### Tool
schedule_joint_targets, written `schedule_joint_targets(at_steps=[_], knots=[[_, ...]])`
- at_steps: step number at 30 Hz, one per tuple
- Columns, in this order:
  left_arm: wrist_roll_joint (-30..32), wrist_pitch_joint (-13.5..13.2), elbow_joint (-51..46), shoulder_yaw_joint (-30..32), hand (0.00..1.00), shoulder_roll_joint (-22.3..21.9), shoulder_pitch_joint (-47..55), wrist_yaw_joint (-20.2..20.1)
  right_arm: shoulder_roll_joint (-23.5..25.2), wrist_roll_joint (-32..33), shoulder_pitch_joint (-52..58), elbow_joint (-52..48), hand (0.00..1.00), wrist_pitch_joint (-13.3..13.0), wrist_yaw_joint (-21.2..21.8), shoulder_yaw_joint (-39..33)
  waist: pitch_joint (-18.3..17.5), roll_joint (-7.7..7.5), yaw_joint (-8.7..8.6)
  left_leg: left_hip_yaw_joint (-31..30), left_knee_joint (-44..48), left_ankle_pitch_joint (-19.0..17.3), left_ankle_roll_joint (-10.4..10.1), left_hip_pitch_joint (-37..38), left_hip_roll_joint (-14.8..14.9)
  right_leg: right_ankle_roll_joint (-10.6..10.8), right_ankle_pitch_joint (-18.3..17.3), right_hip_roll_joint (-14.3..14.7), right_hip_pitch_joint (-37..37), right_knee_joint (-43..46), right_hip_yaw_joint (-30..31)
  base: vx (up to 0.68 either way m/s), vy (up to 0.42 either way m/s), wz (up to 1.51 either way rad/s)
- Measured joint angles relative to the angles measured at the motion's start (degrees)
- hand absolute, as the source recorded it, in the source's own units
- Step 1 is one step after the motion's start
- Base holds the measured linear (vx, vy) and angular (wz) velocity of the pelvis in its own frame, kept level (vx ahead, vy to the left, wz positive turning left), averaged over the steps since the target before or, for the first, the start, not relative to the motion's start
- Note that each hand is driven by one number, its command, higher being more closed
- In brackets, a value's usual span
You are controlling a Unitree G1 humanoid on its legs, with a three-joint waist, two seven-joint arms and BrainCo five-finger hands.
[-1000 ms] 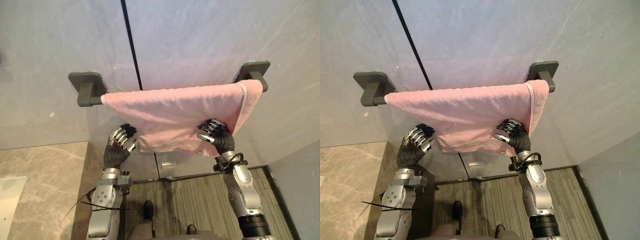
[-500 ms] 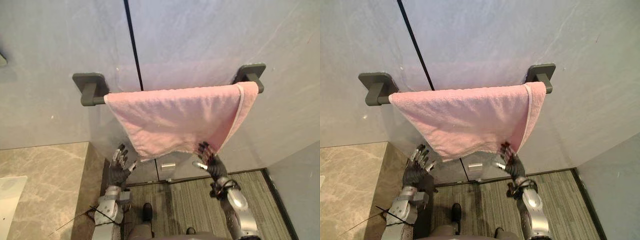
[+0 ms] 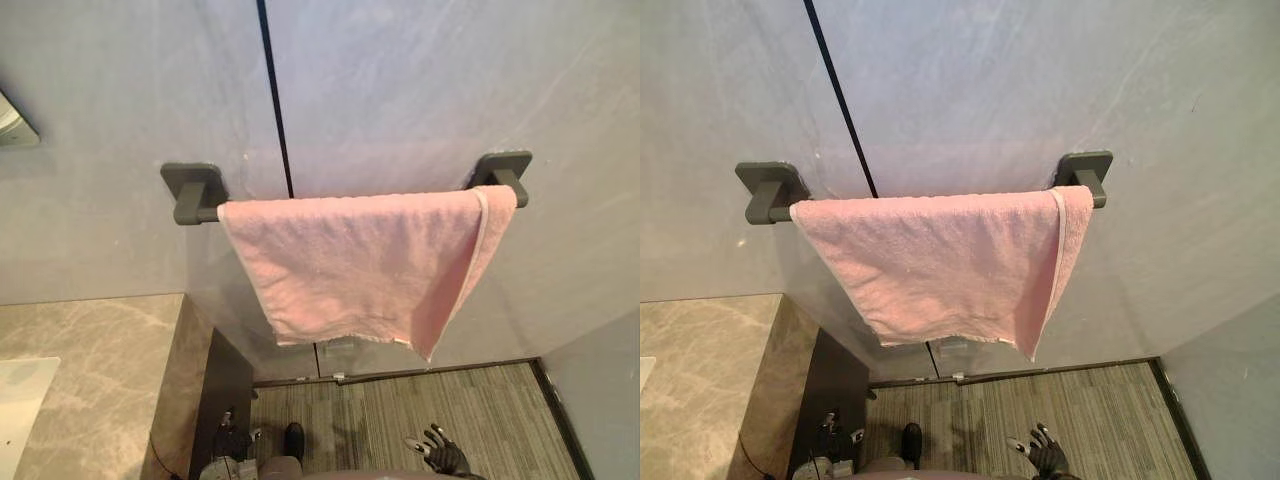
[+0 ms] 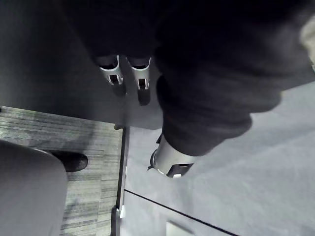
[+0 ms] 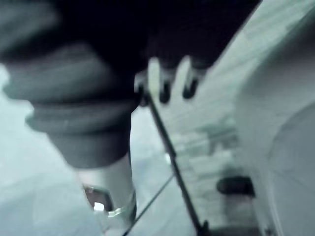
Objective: Organize washtable
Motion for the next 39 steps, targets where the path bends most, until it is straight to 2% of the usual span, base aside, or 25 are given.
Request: schedule_joint_targets(at_steps=[4,10,24,28,35,39], knots=[[-0.4,0.1,6.6,3.5,0.00,-0.2,-3.5,0.9,0.9,0.1,-2.3,5.2,0.00,0.1,-1.1,-4.6,-0.2,-0.54,-0.26,0.9,0.0,-0.5,0.0,1.6,-0.1,0.0,-0.1,-0.1,1.6,-0.9,0.8,0.03,-0.021,-0.11],[-5.2,0.1,9.1,5.2,0.00,-0.4,-4.3,0.9,0.7,-0.6,-4.8,9.2,0.00,1.6,-2.1,-7.9,-0.2,-0.74,-0.30,0.9,0.0,-0.9,0.0,2.2,-0.9,0.4,-0.6,-0.6,2.3,-0.9,0.6,0.00,0.000,0.00],[-7.1,0.1,12.4,4.8,0.00,1.1,-6.2,-0.3,0.5,-3.2,-8.9,13.7,0.00,2.3,-3.3,-6.7,0.4,-1.92,-0.47,0.8,-0.1,-2.3,0.8,2.3,-3.7,1.4,-1.7,-2.8,3.1,-0.8,-0.4,0.02,-0.013,0.03],[-7.2,0.0,12.5,3.8,0.00,1.8,-6.4,-0.4,0.6,-5.0,-9.8,14.8,0.00,2.3,-3.3,-6.6,0.6,-2.61,-0.44,0.8,-0.1,-2.3,0.7,2.7,-3.5,1.4,-1.7,-2.6,3.4,-0.5,-0.8,0.00,-0.048,0.06],[-7.2,0.1,14.7,3.4,0.00,2.3,-7.5,-0.4,0.5,-5.1,-9.9,14.8,0.00,2.3,-3.3,-6.6,0.8,-2.48,-0.73,0.6,-0.1,-3.6,0.3,3.2,-2.3,1.4,-1.7,-1.8,3.0,1.3,-0.8,-0.06,-0.042,-0.03],[-7.1,0.1,15.1,3.4,0.00,2.3,-7.5,-0.4,0.5,-5.1,-10.1,14.8,0.00,2.3,-3.3,-6.6,0.8,-2.50,-1.64,0.6,-0.1,-3.6,0.3,3.1,-2.0,1.4,-1.7,-1.8,2.7,1.4,-0.8,-0.05,-0.035,-0.02]])
